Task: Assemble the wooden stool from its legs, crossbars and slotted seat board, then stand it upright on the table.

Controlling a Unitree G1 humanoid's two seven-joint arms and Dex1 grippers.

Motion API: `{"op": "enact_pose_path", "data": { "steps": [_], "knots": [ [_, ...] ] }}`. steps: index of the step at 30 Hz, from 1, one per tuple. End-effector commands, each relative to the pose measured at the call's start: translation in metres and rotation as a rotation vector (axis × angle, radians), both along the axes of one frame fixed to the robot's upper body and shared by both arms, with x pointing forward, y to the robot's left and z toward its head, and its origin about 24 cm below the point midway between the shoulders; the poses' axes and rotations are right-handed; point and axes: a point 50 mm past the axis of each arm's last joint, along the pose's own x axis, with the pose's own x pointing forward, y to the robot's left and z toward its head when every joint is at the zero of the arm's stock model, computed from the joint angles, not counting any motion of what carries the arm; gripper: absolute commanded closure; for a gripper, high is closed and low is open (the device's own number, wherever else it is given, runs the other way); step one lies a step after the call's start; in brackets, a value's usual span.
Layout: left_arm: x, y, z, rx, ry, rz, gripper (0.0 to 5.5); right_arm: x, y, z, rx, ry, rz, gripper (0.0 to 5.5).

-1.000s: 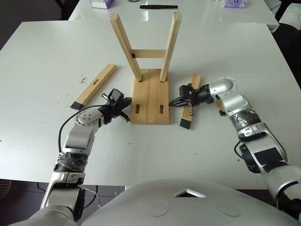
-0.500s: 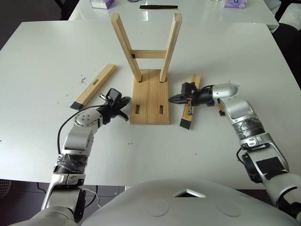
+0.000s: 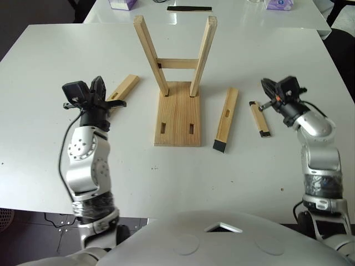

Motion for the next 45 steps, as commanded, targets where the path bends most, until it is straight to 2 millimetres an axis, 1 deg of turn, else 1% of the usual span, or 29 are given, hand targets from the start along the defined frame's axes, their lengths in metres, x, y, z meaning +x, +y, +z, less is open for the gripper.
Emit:
{"op": "enact_pose_path", "data": {
  "steps": [1,4,6,8,10,13,17,21,25,29,33,37,39,42,45],
  "knots": [
    [-0.001,-0.009,-0.002,-0.068,0.004,0.075,5.50,-0.034,-0.011,-0.030,0.094,0.138,-0.145,4.59],
    [-0.008,-0.001,-0.008,-0.084,0.022,0.153,5.50,-0.045,-0.005,-0.037,0.203,0.210,-0.132,4.18],
    [-0.010,0.000,-0.012,-0.079,0.032,0.168,5.50,-0.050,-0.002,-0.036,0.271,0.237,-0.130,3.93],
    [-0.012,0.000,-0.015,-0.077,0.038,0.175,5.50,-0.053,0.003,-0.032,0.312,0.247,-0.112,3.68],
    [-0.013,-0.002,-0.017,-0.076,0.040,0.174,5.50,-0.055,0.006,-0.030,0.336,0.261,-0.094,3.36],
    [-0.012,-0.005,-0.020,-0.067,0.043,0.165,5.50,-0.057,0.008,-0.032,0.349,0.288,-0.102,2.87],
    [-0.009,-0.005,-0.021,-0.071,0.038,0.161,5.50,-0.057,0.003,-0.040,0.317,0.301,-0.158,2.28],
    [-0.006,-0.002,-0.024,-0.062,0.040,0.161,5.50,-0.061,0.001,-0.047,0.299,0.312,-0.191,2.28],
    [-0.006,0.000,-0.025,-0.058,0.039,0.166,5.50,-0.066,0.005,-0.055,0.315,0.345,-0.223,2.28],
    [-0.006,0.002,-0.025,-0.048,0.039,0.171,5.50,-0.072,0.010,-0.069,0.338,0.405,-0.248,2.28],
    [-0.006,0.002,-0.026,-0.050,0.042,0.172,5.50,-0.079,0.015,-0.078,0.357,0.426,-0.282,2.84],
    [-0.006,0.001,-0.026,-0.056,0.047,0.167,5.50,-0.092,0.019,-0.086,0.368,0.437,-0.334,3.37],
    [-0.006,0.000,-0.025,-0.052,0.051,0.160,5.50,-0.097,0.021,-0.088,0.370,0.431,-0.346,3.73],
    [-0.005,0.000,-0.024,-0.032,0.056,0.152,5.50,-0.097,0.023,-0.087,0.370,0.394,-0.350,4.16],
    [-0.005,0.003,-0.021,-0.025,0.055,0.169,5.50,-0.092,0.023,-0.084,0.350,0.345,-0.336,4.17]
  ]
}}
